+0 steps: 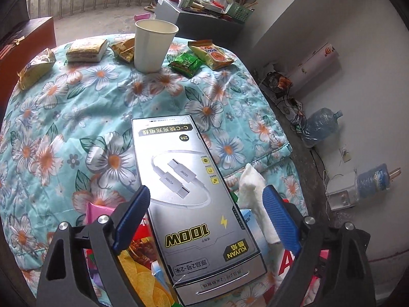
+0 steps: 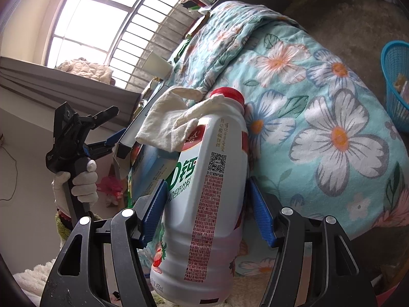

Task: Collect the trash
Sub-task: 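Lower the left tool onto the silver KUYAN cable box and close while the right tool holds the bottle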

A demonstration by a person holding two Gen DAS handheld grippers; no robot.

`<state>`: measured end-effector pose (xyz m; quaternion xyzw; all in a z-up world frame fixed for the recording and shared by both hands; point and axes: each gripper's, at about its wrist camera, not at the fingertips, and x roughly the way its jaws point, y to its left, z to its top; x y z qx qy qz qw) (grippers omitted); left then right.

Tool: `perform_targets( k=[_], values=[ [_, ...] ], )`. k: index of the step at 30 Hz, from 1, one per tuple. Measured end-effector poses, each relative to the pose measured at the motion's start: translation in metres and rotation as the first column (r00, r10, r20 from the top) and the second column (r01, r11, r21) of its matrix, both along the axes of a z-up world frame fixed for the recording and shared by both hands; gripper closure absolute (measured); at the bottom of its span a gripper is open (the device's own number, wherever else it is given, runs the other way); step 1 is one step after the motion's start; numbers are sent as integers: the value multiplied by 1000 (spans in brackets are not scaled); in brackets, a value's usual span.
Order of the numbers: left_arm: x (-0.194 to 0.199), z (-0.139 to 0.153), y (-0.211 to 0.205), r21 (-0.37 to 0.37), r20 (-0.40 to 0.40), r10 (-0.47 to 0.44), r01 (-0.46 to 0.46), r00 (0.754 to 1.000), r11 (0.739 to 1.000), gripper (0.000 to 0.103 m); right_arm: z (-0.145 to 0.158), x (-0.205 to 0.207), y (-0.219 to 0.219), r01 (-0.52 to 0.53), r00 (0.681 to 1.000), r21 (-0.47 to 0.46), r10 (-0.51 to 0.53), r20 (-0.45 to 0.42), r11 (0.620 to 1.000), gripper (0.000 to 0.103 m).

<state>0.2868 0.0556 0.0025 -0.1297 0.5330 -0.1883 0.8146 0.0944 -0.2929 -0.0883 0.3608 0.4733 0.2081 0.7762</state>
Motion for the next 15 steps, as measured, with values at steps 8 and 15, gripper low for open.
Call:
perform_targets(
  k=[8,15],
  values=[
    [-39,36,-41,4,179,-179,181,968,983,16,-1,2,3,1,1000,1,-1,-4,1000,43],
    [-19,20,-39,84,122,-139,129,983,988,16,1,2,7,5,1000,-9,-5,-4,1000,43]
  ],
)
